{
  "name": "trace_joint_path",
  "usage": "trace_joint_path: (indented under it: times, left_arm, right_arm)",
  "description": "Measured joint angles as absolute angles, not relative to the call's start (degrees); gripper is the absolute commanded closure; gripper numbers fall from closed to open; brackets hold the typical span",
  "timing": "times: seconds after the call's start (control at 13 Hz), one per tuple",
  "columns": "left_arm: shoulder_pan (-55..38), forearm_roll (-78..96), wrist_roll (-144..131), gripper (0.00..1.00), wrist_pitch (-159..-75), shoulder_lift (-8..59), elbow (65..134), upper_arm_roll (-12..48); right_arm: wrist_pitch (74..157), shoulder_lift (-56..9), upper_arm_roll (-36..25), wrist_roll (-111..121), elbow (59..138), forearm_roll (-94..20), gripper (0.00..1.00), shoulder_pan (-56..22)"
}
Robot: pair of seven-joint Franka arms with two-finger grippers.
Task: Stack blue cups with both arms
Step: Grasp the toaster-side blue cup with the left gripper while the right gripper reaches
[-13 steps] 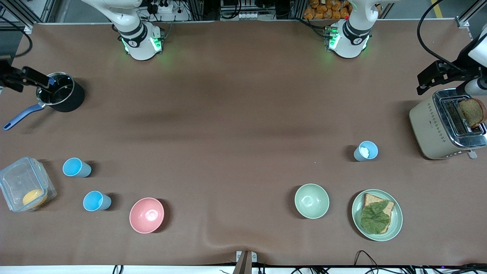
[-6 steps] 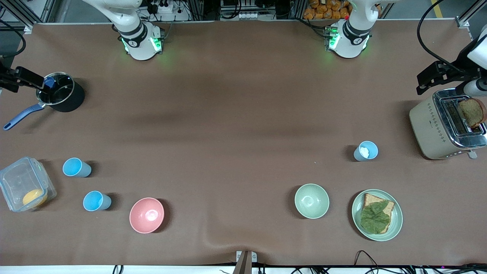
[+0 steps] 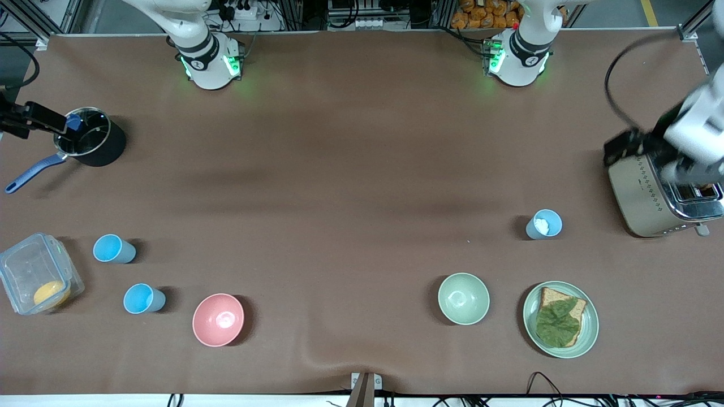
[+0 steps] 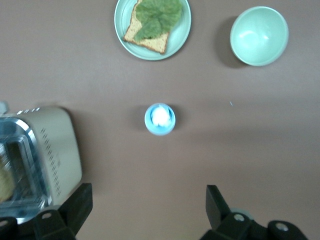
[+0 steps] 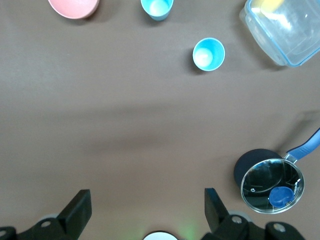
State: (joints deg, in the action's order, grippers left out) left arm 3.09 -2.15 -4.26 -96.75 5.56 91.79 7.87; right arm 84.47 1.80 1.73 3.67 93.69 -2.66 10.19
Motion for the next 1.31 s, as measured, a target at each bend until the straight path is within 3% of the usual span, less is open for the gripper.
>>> trace_joint_path:
  times: [0.38, 0.69, 1.08, 1.31]
  left_arm:
    - [5.49, -2.10, -4.26, 0.00, -124.76, 7.79, 114.55, 7.81]
    - [6.29, -2.10, -4.26, 0.01, -132.51, 12.78, 118.23, 7.78]
    - [8.44, -2.10, -1.29, 0.26, -139.08, 18.97, 118.72, 7.66]
    - [8.59, -2.10, -1.21, 0.52, -141.42, 21.49, 118.89, 7.66]
  right_arm:
    - [87.22, -7.88, 1.59, 4.01, 95.65, -2.63, 0.00, 12.98]
    - [94.06, -13.31, 1.51, 11.05, 95.76, -0.01, 0.00, 13.41]
    - [101.06, -19.61, 1.42, 23.03, 95.62, 0.42, 0.00, 17.93]
    - [111.00, -26.87, 1.39, 33.37, 93.39, 0.24, 0.00, 21.35]
